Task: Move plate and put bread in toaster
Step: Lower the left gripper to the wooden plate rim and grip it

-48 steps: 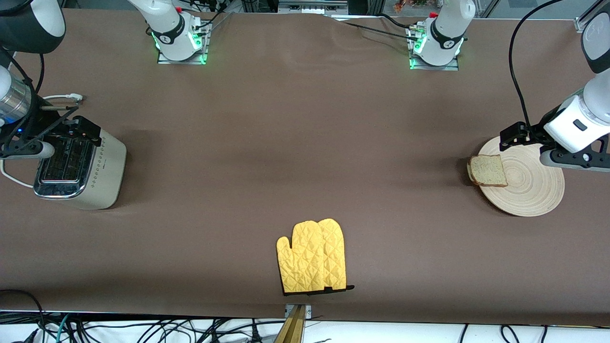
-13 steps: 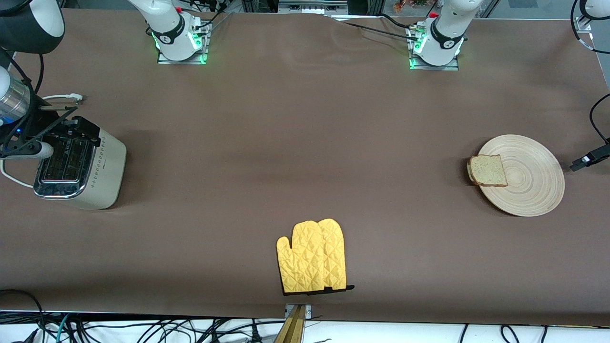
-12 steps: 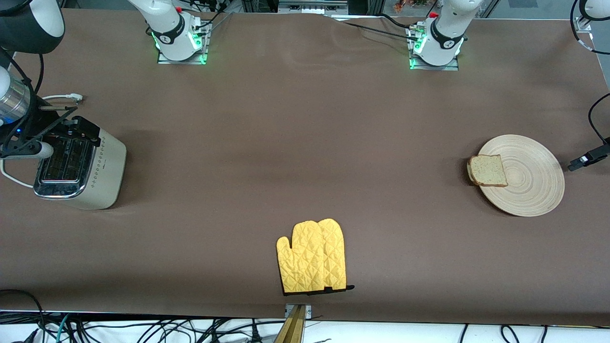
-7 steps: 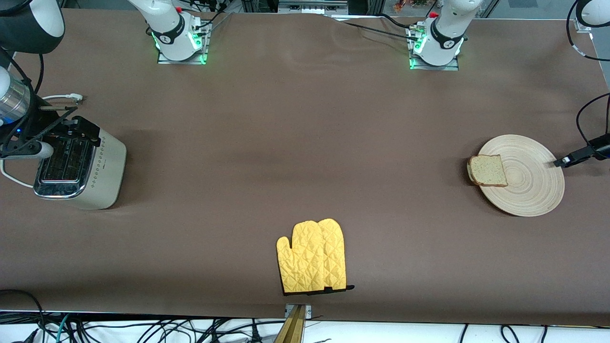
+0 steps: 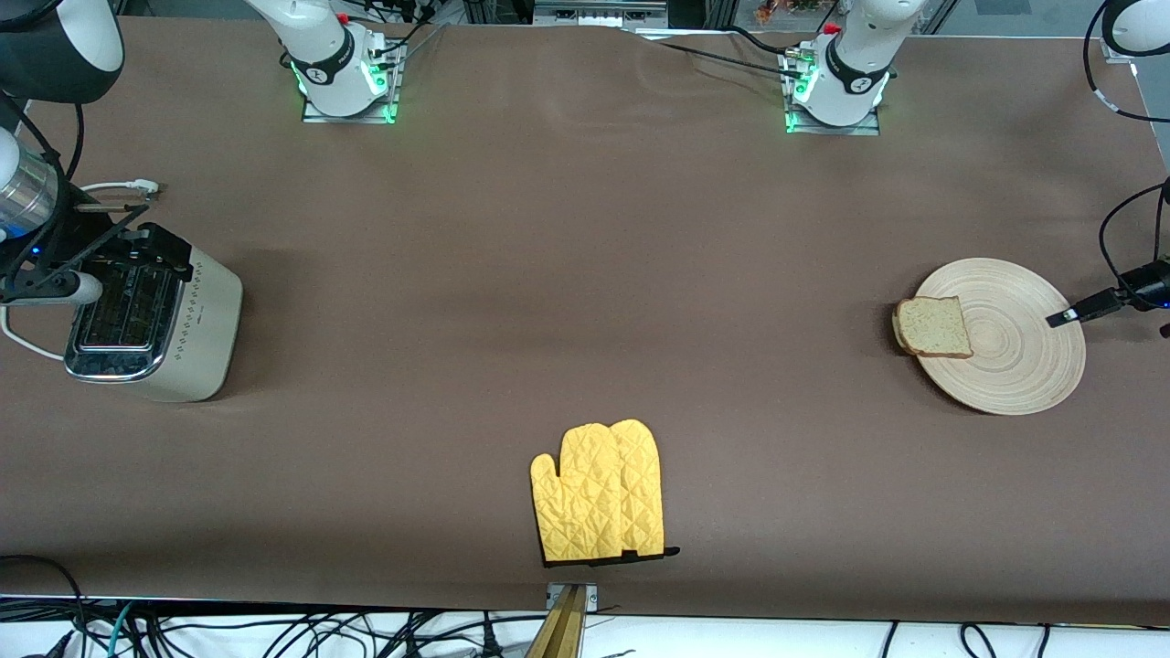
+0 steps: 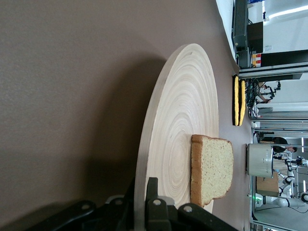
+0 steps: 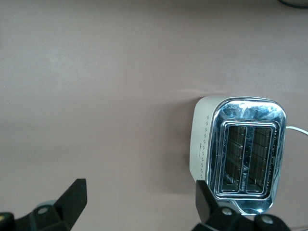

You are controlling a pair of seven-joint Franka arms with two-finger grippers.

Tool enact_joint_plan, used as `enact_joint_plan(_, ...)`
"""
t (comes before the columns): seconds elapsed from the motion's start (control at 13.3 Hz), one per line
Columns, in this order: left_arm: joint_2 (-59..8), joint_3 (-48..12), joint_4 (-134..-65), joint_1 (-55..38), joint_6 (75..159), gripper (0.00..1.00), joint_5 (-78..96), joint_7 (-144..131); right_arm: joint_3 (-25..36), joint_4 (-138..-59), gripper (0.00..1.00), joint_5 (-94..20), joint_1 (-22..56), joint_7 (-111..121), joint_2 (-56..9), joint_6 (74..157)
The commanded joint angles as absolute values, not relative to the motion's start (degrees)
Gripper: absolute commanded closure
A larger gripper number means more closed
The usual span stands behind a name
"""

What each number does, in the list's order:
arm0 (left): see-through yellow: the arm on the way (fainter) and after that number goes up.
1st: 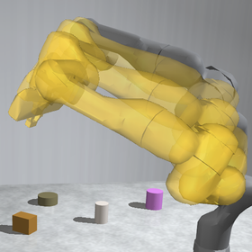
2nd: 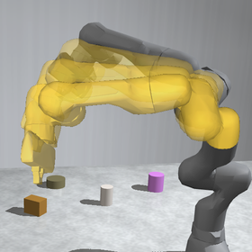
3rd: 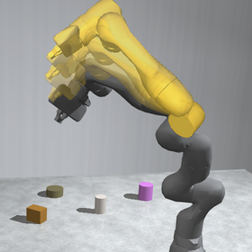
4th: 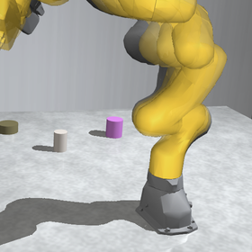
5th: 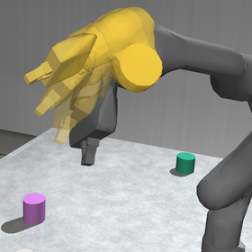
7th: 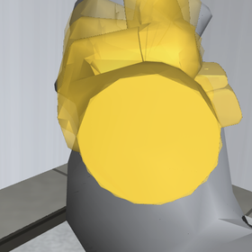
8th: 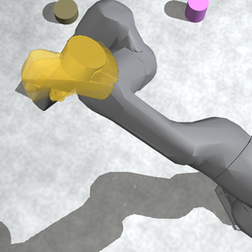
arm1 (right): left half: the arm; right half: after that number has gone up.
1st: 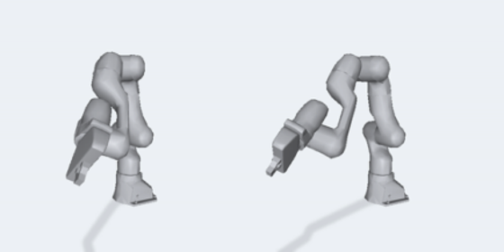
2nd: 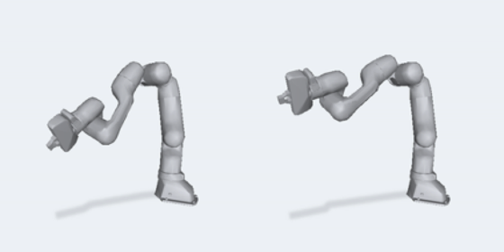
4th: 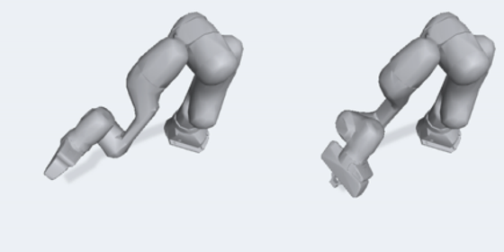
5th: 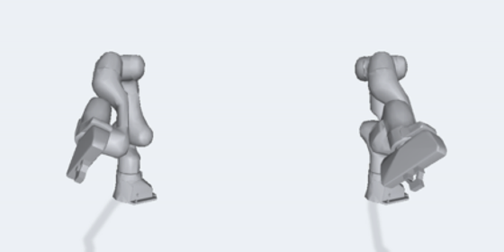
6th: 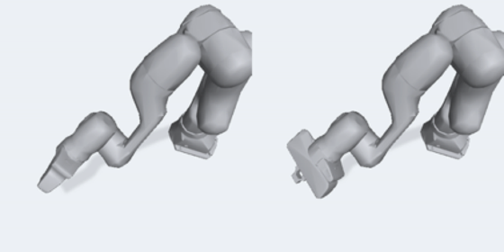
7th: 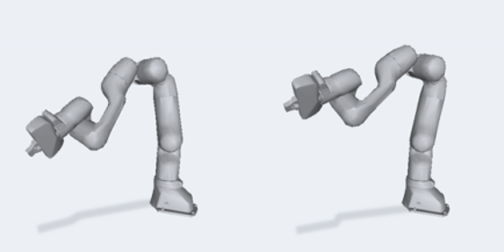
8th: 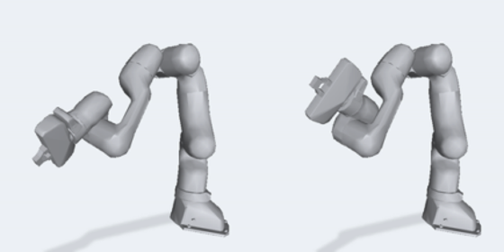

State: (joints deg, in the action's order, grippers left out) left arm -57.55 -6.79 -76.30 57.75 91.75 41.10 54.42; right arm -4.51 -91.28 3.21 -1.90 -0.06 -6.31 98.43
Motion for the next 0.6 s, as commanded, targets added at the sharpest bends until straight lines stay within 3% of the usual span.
enact_joint_plan(0.0,-57.66,-6.59,-75.5,57.13,91.67,1.0,41.4,55.29,-4.57,-90.35,0.0,3.16,-2.11,0.09,-6.68,98.17)
enact_joint_plan(0.22,-57.22,-6.68,-75.67,56.52,90.19,1.0,41.4,54.67,-4.57,-90.26,0.0,3.16,-2.11,0.17,-6.68,98.17)
enact_joint_plan(0.52,-54.85,-9.04,-75.06,54.06,80.88,1.0,41.48,48.27,-4.57,-90.26,0.0,3.16,-2.11,0.26,-6.68,98.17)
